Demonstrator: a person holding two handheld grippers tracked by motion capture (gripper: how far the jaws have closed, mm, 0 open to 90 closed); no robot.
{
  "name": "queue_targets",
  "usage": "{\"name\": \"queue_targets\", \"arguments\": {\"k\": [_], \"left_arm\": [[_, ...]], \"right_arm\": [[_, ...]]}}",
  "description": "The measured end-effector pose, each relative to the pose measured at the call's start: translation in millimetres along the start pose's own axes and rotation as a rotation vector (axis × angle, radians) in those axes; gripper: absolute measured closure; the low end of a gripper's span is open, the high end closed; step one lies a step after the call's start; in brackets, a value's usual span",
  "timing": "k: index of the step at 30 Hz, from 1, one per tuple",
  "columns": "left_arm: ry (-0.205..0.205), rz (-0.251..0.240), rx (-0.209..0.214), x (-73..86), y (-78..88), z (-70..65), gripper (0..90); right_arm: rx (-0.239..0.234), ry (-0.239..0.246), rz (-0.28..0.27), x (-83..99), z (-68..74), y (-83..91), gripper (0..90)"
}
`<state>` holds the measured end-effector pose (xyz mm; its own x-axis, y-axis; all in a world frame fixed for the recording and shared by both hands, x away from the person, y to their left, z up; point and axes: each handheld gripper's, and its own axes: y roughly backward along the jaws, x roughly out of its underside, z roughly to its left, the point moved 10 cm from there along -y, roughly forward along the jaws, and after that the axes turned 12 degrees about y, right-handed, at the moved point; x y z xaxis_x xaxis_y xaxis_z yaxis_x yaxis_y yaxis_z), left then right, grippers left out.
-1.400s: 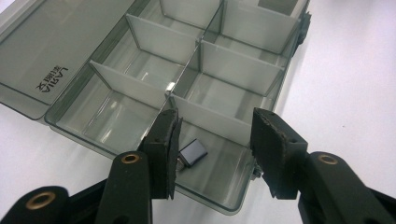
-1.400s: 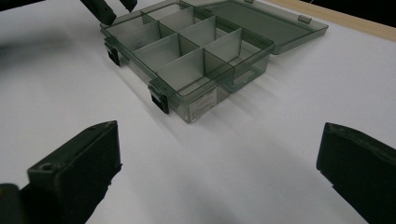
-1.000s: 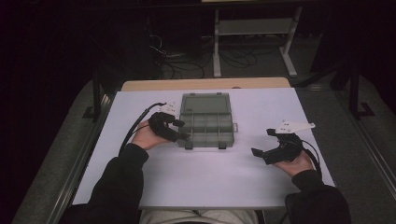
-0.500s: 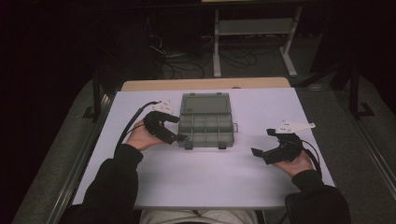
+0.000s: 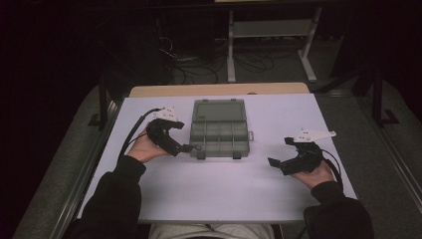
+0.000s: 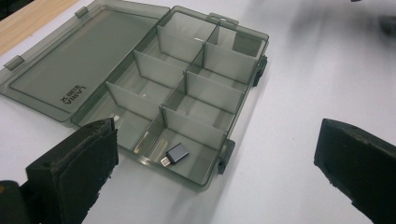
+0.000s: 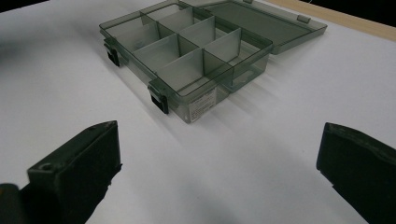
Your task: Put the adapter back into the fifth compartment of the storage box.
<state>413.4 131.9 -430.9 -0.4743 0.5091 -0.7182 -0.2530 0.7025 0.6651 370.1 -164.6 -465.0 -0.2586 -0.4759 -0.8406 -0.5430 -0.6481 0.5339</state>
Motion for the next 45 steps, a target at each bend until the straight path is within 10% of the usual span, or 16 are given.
{"name": "queue_targets", "arguments": {"k": [45], "left_arm": [[0.053, -0.040, -0.119, 59.4, 55.5, 16.4, 0.0]], "right_arm": [[0.002, 0.003, 0.008, 0.7, 0.8, -0.4, 0.0]]}}
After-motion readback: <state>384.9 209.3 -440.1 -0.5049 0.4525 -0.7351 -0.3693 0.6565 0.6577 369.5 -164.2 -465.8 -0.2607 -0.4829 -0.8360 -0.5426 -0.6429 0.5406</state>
